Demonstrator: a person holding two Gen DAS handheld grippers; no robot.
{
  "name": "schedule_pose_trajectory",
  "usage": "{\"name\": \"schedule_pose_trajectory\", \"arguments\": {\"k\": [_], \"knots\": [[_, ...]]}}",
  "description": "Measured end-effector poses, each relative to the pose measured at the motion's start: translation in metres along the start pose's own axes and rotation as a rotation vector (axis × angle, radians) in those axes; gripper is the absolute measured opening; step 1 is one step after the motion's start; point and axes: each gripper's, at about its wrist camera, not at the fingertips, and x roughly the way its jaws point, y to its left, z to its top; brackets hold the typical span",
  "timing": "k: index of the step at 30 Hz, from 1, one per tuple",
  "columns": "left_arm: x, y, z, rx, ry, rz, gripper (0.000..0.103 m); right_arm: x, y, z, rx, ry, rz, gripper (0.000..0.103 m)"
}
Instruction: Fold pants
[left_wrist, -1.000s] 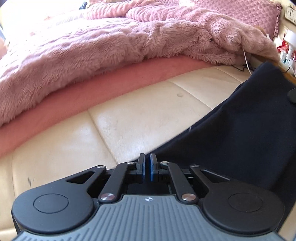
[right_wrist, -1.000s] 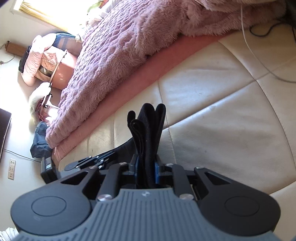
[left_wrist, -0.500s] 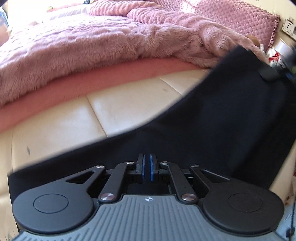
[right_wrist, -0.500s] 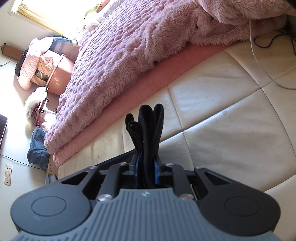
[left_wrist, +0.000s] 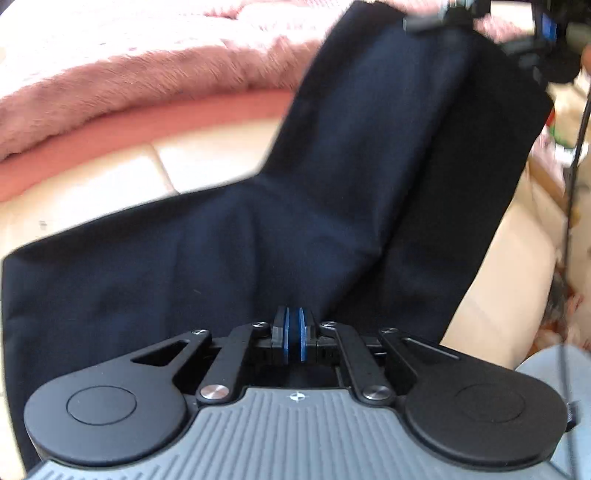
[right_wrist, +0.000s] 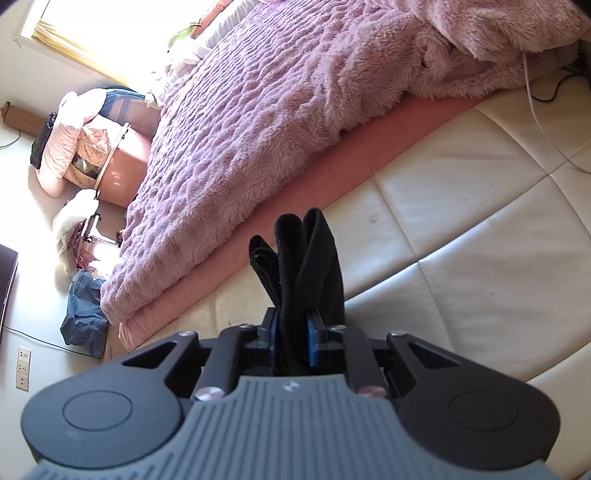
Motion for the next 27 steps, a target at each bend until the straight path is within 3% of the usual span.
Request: {"name": "schedule_pose_trajectory", "arguments": {"k": [3,8,12,15,19,27], "knots": [[-0.032,0.029,0.0,-0.078,-0.051,0.005,0.006,0.008,0.023,-0.007,-0.017,0.007,0.011,0.011],[-0.069,0.088,-0.017,-0.172,-0.059,0.145,0.006,0.028,0.06,-0.021,-0.04,0.021,0.007,0.011],[-0.089,0.138,-0.043,-0.32,-0.042,0.21,0.006,0.05,0.081,-0.032,-0.043,0.039,-0.015,0.011],[-0.102,0.162,-0.064,-0.432,-0.043,0.198,0.006,0.07,0.098,-0.044,-0.057,0.061,-0.032,0.011],[-0.112,0.18,-0.086,-0.552,-0.045,0.107,0.006,0.107,0.118,-0.065,-0.085,0.096,-0.067,0.011],[-0.109,0.182,-0.093,-0.572,-0.031,0.042,0.006,0.196,0.128,-0.107,-0.08,0.212,-0.156,0.011]]}}
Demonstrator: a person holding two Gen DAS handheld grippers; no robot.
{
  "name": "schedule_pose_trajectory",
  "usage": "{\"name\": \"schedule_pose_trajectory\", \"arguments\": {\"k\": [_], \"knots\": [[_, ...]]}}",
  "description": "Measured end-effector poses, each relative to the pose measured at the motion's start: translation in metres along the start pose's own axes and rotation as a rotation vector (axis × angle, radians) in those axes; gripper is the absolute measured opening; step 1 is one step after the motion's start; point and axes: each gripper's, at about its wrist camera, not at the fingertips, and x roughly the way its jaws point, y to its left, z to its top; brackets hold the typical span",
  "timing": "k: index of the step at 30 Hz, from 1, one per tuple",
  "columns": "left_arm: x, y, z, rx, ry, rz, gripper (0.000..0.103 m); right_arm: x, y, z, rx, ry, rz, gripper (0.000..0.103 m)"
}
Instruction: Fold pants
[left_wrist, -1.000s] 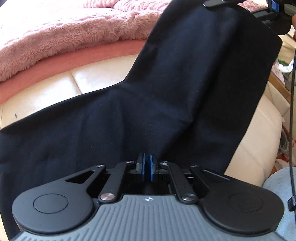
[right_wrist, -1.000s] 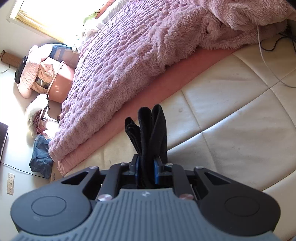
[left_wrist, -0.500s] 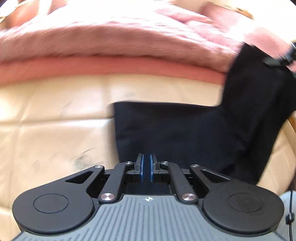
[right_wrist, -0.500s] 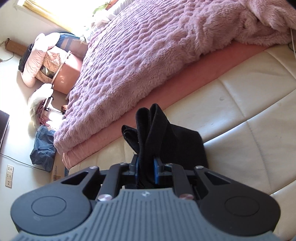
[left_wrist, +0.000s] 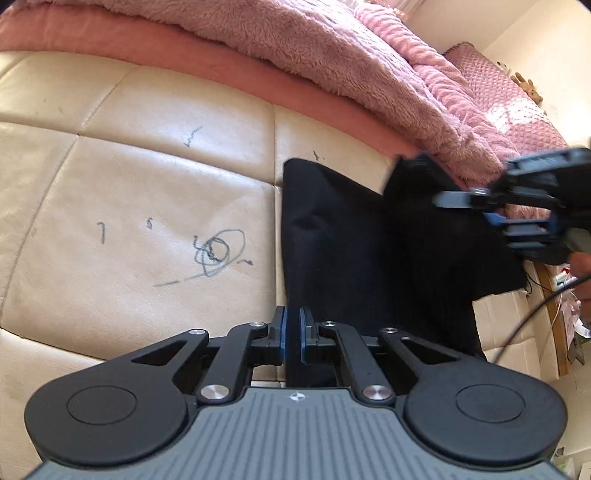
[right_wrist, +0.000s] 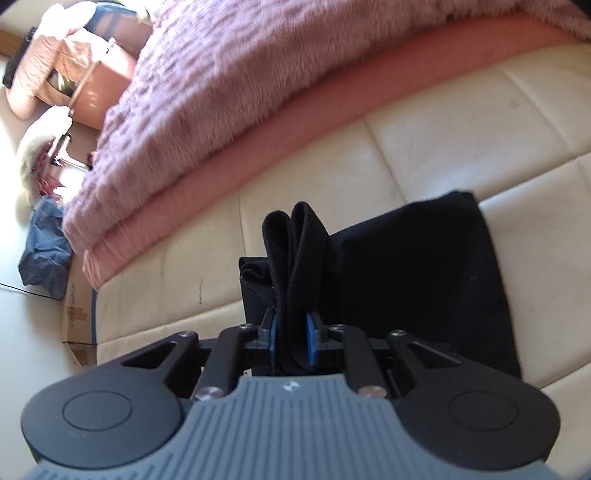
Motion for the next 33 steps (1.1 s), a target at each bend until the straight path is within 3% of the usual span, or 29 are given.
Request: {"name": "schedule_pose_trajectory", "arguments": {"k": [10,14,19,25,30,33], "knots": [[0.015,0.011,-0.004,-0.032,0.018,-0.019,0.008,0.049,0.023,-0.004,-0.011,0.061,-0.069,0.013],[0.016,0.013,-0.003,-0.047,0.02,-0.029,0.008,0.069,0.03,-0.007,-0.008,0.109,-0.057,0.02],[0.005,0.02,-0.002,-0.071,-0.001,-0.034,0.008,0.079,0.037,-0.017,0.01,0.183,0.028,0.022],[-0.018,0.017,0.009,-0.065,-0.077,-0.074,0.009,0.029,0.038,-0.019,-0.167,0.059,0.049,0.023],[0.0,0.0,0.027,-0.052,-0.093,-0.11,0.033,0.003,0.004,-0.02,-0.287,-0.054,-0.043,0.022],[0.019,-0.005,0.038,-0.06,-0.091,-0.118,0.043,-0.002,-0.019,-0.025,-0.358,-0.089,-0.094,0.01]]}}
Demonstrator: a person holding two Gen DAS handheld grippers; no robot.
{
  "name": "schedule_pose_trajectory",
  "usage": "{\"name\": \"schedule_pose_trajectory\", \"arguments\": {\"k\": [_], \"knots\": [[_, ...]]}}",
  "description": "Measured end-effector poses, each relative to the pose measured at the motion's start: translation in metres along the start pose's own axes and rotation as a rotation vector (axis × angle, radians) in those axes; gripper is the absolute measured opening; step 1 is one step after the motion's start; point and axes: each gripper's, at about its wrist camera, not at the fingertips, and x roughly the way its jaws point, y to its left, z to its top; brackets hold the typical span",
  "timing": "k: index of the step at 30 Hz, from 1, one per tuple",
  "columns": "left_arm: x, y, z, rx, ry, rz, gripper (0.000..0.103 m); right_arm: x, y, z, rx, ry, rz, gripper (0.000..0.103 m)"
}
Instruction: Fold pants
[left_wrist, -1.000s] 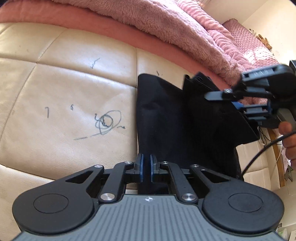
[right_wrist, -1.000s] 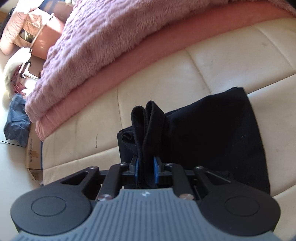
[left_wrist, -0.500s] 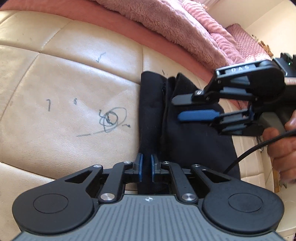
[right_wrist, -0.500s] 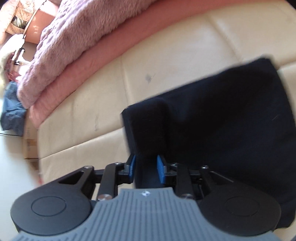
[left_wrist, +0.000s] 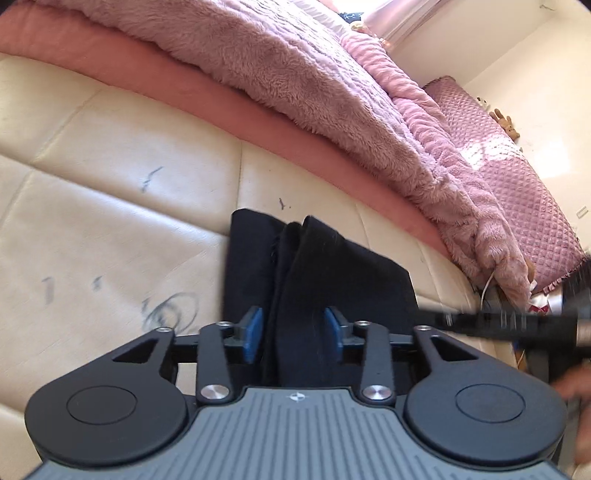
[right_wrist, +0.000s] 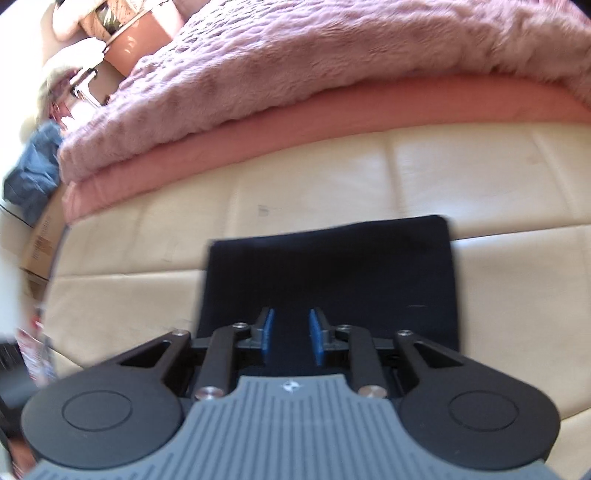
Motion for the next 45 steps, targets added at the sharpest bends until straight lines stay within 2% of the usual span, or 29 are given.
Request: {"name": "schedule_pose_trajectory", "arguments": {"k": [4,8,10,13,17,19,24,28,31,34,37,39,43,45], "knots": [[0.027,0.001,0.01,-0.001,0.022,0.011,0.043,0.004,-0.021,-0.016,-0.059,-0.022,-0.046,0.009],[0.044,0.001,0.013,0.019,0.027,0.022,0.045,0.021,-0.04,-0.028,-0.03,0.002,-0.008,0.004],[0.048,0.002,0.012,0.023,0.011,0.01,0.049,0.026,-0.045,-0.032,-0.023,-0.005,0.007,0.003],[0.052,0.002,0.01,0.034,-0.011,-0.008,0.049,0.027,-0.051,-0.034,-0.01,-0.007,0.026,0.001],[0.051,-0.002,0.006,0.029,-0.035,-0.028,0.035,0.029,-0.06,-0.035,0.027,-0.004,0.047,0.0],[0.052,-0.001,0.005,0.009,-0.044,-0.036,0.033,0.03,-0.063,-0.036,0.043,-0.005,0.059,0.0],[0.053,0.009,0.01,-0.082,-0.036,-0.073,0.02,0.029,-0.062,-0.038,0.042,-0.013,0.062,0.0],[0.035,-0.022,0.012,0.008,-0.068,-0.054,0.017,0.018,-0.062,-0.038,0.041,-0.028,0.066,0.0],[0.016,-0.052,0.017,0.087,-0.088,-0.062,0.017,0.0,-0.067,-0.042,0.07,-0.071,0.065,0.005],[-0.003,-0.088,0.025,0.169,-0.08,-0.054,0.016,-0.022,-0.072,-0.047,0.081,-0.116,0.069,0.005],[-0.025,-0.109,0.033,0.196,-0.093,-0.07,0.016,-0.04,-0.073,-0.049,0.059,-0.15,0.047,0.005],[-0.029,-0.097,0.04,0.159,-0.09,-0.067,0.016,-0.046,-0.07,-0.049,0.038,-0.157,0.039,0.005],[-0.004,-0.031,0.042,-0.007,-0.033,-0.007,0.016,-0.038,-0.061,-0.049,-0.016,-0.131,0.046,0.005],[0.006,-0.006,0.038,-0.063,-0.012,-0.009,0.016,-0.03,-0.056,-0.049,-0.047,-0.115,0.058,0.005]]}}
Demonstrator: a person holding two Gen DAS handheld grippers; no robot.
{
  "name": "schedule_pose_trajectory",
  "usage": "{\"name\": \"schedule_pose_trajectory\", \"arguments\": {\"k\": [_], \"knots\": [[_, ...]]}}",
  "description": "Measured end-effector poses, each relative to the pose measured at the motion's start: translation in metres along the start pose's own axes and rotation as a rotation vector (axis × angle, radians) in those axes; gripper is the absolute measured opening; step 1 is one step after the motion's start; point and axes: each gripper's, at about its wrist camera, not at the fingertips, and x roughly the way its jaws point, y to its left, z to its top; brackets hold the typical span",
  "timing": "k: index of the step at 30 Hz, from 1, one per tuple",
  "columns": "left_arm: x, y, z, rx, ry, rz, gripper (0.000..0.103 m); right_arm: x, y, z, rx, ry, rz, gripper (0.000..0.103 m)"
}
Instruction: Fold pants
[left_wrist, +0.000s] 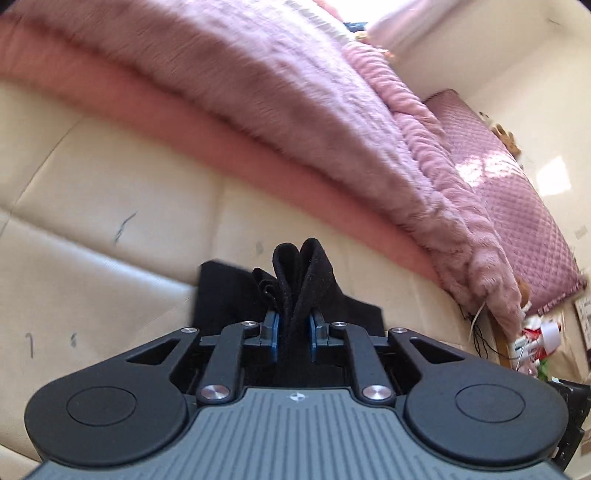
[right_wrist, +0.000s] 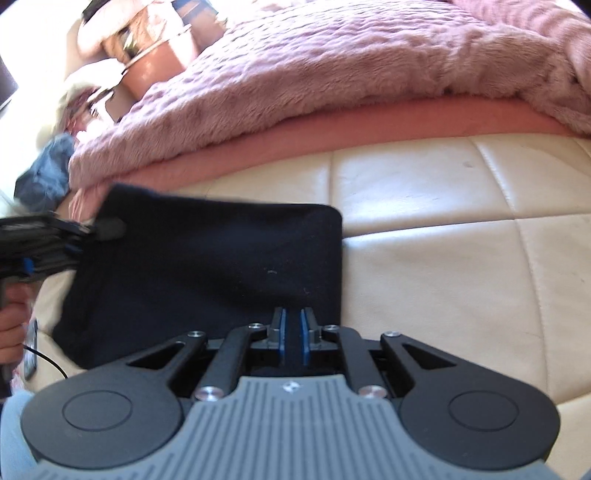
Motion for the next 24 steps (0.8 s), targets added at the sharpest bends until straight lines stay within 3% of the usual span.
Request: {"name": "schedule_pose_trajectory", "arguments": {"k": [4,9,11,15,17,21,24], "knots": [[0.017,0.034,-0.003,-0.077,0.03,-0.009,0.016,0.029,0.009,-0.001,-0.062,0.05,-0.02,0.001],[0.026,0.049,-0.005,-0.114,0.042,-0.027,0.02,0.045,0.001,0.005,-0.031,0.086,-0.033,0.0],[0.025,0.053,-0.003,-0.116,0.05,-0.04,0.022,0.039,0.003,0.013,-0.036,0.062,-0.023,0.0],[0.025,0.059,-0.003,-0.155,0.056,-0.058,0.027,0.046,0.011,0.035,-0.095,-0.003,-0.082,0.004],[0.024,0.062,-0.003,-0.167,0.058,-0.059,0.033,0.062,0.007,0.048,-0.071,0.0,-0.061,0.004],[0.019,0.061,-0.003,-0.166,0.045,-0.046,0.037,0.096,0.002,0.068,-0.087,0.008,-0.125,0.0],[0.009,0.059,-0.006,-0.145,0.028,0.001,0.048,0.107,-0.005,0.076,-0.071,0.007,-0.131,0.0]]}}
